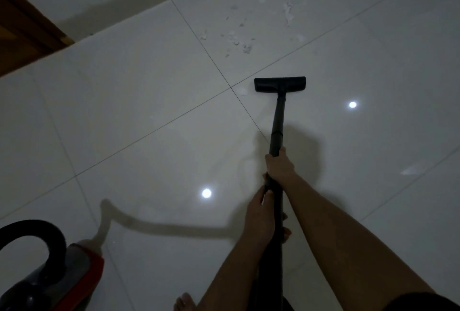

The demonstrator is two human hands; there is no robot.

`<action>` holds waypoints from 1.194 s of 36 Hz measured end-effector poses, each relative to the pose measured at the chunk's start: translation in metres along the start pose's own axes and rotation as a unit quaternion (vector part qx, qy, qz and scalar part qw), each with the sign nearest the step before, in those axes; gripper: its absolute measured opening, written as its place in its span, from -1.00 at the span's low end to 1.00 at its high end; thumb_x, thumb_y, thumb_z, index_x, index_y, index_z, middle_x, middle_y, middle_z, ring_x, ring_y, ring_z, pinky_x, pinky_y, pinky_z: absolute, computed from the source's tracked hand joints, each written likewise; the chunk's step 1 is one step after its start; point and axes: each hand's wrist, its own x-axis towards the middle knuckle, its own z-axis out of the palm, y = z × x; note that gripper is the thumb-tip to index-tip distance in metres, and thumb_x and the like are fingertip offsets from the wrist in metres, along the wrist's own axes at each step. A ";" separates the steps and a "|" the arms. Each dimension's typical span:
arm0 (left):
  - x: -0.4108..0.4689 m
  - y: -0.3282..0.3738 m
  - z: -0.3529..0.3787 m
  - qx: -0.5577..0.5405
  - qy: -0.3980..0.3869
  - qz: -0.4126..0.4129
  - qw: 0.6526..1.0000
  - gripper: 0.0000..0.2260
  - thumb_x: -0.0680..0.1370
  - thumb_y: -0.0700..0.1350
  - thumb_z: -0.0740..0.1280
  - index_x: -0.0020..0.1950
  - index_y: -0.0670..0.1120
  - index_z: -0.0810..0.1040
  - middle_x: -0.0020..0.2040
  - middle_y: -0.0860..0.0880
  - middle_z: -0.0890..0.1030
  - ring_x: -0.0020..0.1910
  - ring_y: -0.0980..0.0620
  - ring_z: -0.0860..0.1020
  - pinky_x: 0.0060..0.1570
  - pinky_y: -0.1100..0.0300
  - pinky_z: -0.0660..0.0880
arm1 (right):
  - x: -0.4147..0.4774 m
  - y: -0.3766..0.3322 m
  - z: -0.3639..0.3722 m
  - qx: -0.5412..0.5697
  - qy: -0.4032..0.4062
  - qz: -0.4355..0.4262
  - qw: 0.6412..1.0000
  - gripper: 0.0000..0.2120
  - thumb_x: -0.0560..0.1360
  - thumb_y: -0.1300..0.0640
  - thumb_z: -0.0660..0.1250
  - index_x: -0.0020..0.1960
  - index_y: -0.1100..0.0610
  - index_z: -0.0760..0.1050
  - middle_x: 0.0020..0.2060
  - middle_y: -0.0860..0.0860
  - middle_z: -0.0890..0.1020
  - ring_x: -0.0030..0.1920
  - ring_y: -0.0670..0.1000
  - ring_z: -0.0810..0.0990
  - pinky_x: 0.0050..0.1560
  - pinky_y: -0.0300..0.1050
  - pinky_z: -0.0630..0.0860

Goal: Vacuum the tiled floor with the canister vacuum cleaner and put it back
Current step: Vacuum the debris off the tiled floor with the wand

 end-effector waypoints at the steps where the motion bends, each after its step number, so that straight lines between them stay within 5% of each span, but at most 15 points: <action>1: 0.002 0.001 0.001 0.002 -0.001 0.002 1.000 -0.66 0.66 -0.06 0.04 0.40 -0.05 0.38 -0.30 -0.10 0.50 -0.57 0.11 0.49 -0.58 0.29 0.48 | 0.002 -0.001 -0.001 0.000 0.003 -0.002 1.000 -0.40 0.64 0.15 0.10 0.59 0.05 -0.09 0.04 0.21 0.47 -0.41 -0.04 0.42 -0.77 -0.41 0.25; 9: -0.021 -0.017 -0.004 0.044 -0.003 0.007 0.999 -0.68 0.66 -0.06 0.04 0.37 -0.02 0.41 -0.29 -0.10 0.51 -0.57 0.12 0.48 -0.59 0.30 0.46 | -0.021 0.027 0.004 0.001 0.021 0.002 1.000 -0.47 0.63 0.09 0.10 0.57 0.05 0.04 0.12 0.23 0.54 -0.42 -0.04 0.48 -0.61 -0.31 0.36; 15: -0.063 -0.053 -0.023 0.062 -0.032 0.010 0.998 -0.68 0.65 -0.04 0.05 0.33 -0.08 0.44 -0.33 -0.14 0.50 -0.60 0.06 0.45 -0.59 0.30 0.41 | -0.061 0.068 0.018 0.017 0.043 0.014 0.999 -0.47 0.63 0.09 0.11 0.56 0.07 0.05 -0.08 0.16 0.53 -0.42 -0.01 0.50 -0.48 -0.20 0.38; 21: -0.112 -0.097 -0.058 0.096 -0.043 0.028 0.994 -0.69 0.66 -0.09 0.04 0.31 -0.07 0.46 -0.29 -0.10 0.52 -0.62 0.15 0.46 -0.59 0.36 0.40 | -0.115 0.111 0.051 0.018 0.057 0.014 0.998 -0.46 0.64 0.08 0.10 0.57 0.05 0.02 -0.04 0.13 0.50 -0.42 -0.05 0.47 -0.55 -0.30 0.30; 25: -0.139 -0.117 -0.084 0.108 -0.043 0.032 0.993 -0.70 0.66 -0.10 0.03 0.31 -0.02 0.44 -0.20 -0.09 0.54 -0.42 0.09 0.51 -0.57 0.39 0.42 | -0.143 0.130 0.078 0.029 0.059 0.015 0.998 -0.48 0.64 0.09 0.10 0.56 0.07 0.05 -0.19 0.07 0.48 -0.43 -0.04 0.47 -0.52 -0.26 0.31; 30: -0.164 -0.141 -0.112 0.114 -0.051 0.021 0.992 -0.75 0.65 -0.07 0.03 0.15 -0.01 0.48 -0.26 -0.08 0.52 -0.43 0.05 0.49 -0.57 0.32 0.45 | -0.171 0.153 0.105 0.021 0.051 0.021 0.998 -0.50 0.64 0.09 0.08 0.55 0.08 0.07 -0.15 0.08 0.47 -0.42 -0.06 0.45 -0.61 -0.32 0.29; 34: -0.176 -0.164 -0.128 0.111 -0.045 0.011 0.993 -0.73 0.65 -0.04 0.04 0.24 0.04 0.46 -0.30 -0.08 0.52 -0.47 0.01 0.48 -0.52 0.21 0.47 | -0.187 0.169 0.123 0.028 0.050 0.039 0.998 -0.52 0.64 0.10 0.10 0.53 0.08 0.11 -0.28 0.04 0.45 -0.45 -0.03 0.47 -0.60 -0.28 0.35; 40: -0.179 -0.181 -0.142 0.101 -0.039 0.005 0.994 -0.70 0.65 -0.02 0.06 0.36 0.06 0.41 -0.32 -0.05 0.54 -0.54 0.04 0.49 -0.49 0.18 0.50 | -0.187 0.186 0.144 0.035 0.045 0.050 0.997 -0.50 0.61 0.08 0.12 0.53 0.05 0.11 -0.13 0.17 0.52 -0.37 0.09 0.53 -0.29 -0.01 0.57; 43: -0.175 -0.183 -0.145 0.093 -0.033 0.006 0.995 -0.70 0.65 -0.03 0.07 0.36 0.09 0.39 -0.34 -0.04 0.55 -0.57 0.06 0.48 -0.49 0.18 0.50 | -0.184 0.186 0.147 0.040 0.042 0.048 0.997 -0.50 0.62 0.08 0.12 0.53 0.05 0.10 -0.14 0.18 0.53 -0.41 0.06 0.52 -0.34 -0.06 0.54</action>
